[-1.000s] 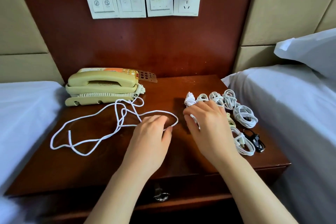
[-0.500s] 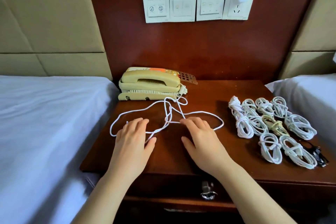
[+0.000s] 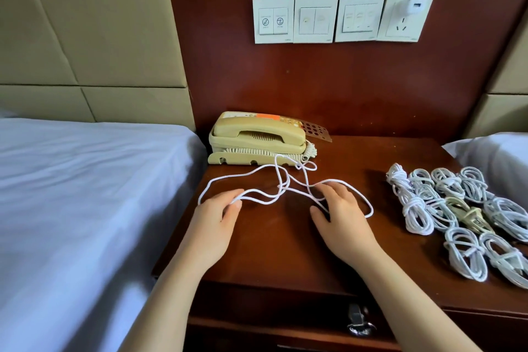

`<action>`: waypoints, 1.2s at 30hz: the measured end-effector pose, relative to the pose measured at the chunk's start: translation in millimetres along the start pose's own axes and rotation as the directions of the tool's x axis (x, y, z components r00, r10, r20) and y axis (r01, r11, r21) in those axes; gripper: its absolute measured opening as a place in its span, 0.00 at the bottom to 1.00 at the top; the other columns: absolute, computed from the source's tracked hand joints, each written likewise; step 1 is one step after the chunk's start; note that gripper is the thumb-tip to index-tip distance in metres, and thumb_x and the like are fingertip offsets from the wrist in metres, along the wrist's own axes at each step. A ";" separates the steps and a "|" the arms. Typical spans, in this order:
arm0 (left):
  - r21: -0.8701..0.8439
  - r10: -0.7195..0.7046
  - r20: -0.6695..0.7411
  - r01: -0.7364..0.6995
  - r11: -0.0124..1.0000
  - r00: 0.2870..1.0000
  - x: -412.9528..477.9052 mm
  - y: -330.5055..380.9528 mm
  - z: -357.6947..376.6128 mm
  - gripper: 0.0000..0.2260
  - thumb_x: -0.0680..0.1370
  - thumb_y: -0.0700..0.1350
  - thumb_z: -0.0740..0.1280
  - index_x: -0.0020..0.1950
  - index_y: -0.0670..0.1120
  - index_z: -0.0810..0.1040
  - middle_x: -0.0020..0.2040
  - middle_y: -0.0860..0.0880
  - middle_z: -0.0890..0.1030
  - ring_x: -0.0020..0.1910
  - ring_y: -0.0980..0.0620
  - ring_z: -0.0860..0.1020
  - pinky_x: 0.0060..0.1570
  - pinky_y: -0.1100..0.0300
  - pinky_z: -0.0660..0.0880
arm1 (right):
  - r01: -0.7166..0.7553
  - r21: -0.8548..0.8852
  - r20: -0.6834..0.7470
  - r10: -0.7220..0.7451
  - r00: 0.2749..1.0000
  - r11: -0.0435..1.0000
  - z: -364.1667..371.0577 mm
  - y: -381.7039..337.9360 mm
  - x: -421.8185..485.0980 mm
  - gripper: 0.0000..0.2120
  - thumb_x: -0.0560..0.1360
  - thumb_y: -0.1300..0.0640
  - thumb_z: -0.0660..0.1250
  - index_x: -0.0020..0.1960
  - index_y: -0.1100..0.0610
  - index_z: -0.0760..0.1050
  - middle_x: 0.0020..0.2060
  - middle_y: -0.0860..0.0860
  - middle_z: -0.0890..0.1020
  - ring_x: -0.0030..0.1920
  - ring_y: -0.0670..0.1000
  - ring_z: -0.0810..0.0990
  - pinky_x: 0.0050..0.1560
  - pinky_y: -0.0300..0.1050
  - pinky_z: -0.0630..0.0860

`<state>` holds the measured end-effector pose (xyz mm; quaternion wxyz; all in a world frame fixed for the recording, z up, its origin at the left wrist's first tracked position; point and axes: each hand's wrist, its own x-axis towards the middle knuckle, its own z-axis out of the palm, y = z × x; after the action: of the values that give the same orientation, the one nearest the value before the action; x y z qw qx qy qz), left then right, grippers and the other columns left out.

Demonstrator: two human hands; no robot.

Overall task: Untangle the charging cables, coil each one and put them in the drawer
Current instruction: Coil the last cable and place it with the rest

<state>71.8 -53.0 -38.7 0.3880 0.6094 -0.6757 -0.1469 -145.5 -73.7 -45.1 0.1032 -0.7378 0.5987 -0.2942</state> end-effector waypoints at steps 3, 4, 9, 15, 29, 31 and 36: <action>-0.019 0.062 0.085 -0.060 0.998 0.994 -2.7 7.0 7.3 0.16 0.82 0.44 0.56 0.69 0.48 0.72 0.66 0.56 0.74 0.62 0.66 0.67 0.53 0.86 0.56 | -0.001 0.015 -0.103 0.003 0.995 1.000 2.7 2.4 -1.6 0.21 0.76 0.60 0.65 0.69 0.55 0.70 0.65 0.54 0.69 0.65 0.56 0.67 0.64 0.47 0.67; -0.026 0.083 0.095 -0.081 0.996 0.992 -3.8 10.8 10.1 0.16 0.82 0.44 0.55 0.69 0.48 0.71 0.66 0.56 0.73 0.62 0.66 0.67 0.54 0.86 0.55 | -0.002 0.014 -0.144 0.004 0.990 1.000 3.0 3.1 -3.1 0.20 0.76 0.61 0.65 0.68 0.55 0.70 0.65 0.55 0.69 0.65 0.57 0.68 0.63 0.48 0.68; -0.047 0.238 -0.041 -0.240 0.970 0.970 -9.1 34.8 16.3 0.14 0.82 0.43 0.56 0.61 0.48 0.78 0.55 0.56 0.80 0.54 0.65 0.74 0.52 0.81 0.63 | 0.149 -0.002 -0.372 -0.139 0.918 0.989 0.8 -3.3 -12.7 0.18 0.76 0.60 0.65 0.65 0.56 0.73 0.66 0.57 0.70 0.67 0.56 0.67 0.64 0.51 0.68; 0.016 0.399 -0.132 -0.400 0.916 0.907 -9.9 51.2 20.7 0.10 0.80 0.49 0.53 0.41 0.54 0.69 0.34 0.60 0.71 0.37 0.59 0.71 0.36 0.68 0.65 | 0.277 0.347 -0.132 -0.246 0.960 0.896 -7.0 -23.5 -24.9 0.19 0.78 0.47 0.58 0.67 0.49 0.71 0.59 0.42 0.76 0.61 0.40 0.72 0.60 0.34 0.68; -0.149 -0.022 -0.168 -0.003 0.989 0.986 3.6 12.8 -6.9 0.14 0.80 0.44 0.57 0.34 0.48 0.69 0.25 0.51 0.69 0.26 0.53 0.69 0.33 0.55 0.70 | 0.158 0.477 -0.196 -0.071 0.978 0.865 -1.2 -21.9 -3.1 0.10 0.79 0.59 0.62 0.39 0.49 0.72 0.29 0.42 0.74 0.31 0.42 0.70 0.33 0.34 0.65; -0.218 -0.086 -0.008 0.083 0.972 0.996 2.5 15.1 -5.7 0.15 0.80 0.41 0.57 0.34 0.48 0.72 0.24 0.53 0.69 0.25 0.55 0.69 0.34 0.54 0.71 | 0.131 0.451 -0.131 -0.079 0.988 0.883 1.7 -23.5 -3.4 0.09 0.79 0.58 0.62 0.41 0.49 0.73 0.30 0.41 0.75 0.33 0.42 0.71 0.34 0.34 0.66; -0.398 -0.181 0.233 0.264 0.879 0.955 -2.0 26.2 -5.0 0.14 0.79 0.35 0.54 0.37 0.42 0.73 0.28 0.50 0.72 0.24 0.56 0.69 0.30 0.62 0.70 | 0.170 0.329 -0.050 -0.163 0.985 0.929 -2.4 -33.9 -4.2 0.06 0.80 0.57 0.61 0.50 0.48 0.75 0.34 0.44 0.77 0.35 0.44 0.74 0.35 0.36 0.69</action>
<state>56.7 -44.2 -18.5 0.4258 0.5673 -0.5862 -0.3913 -119.4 -60.3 -27.4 0.1941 -0.7547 0.4771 -0.4065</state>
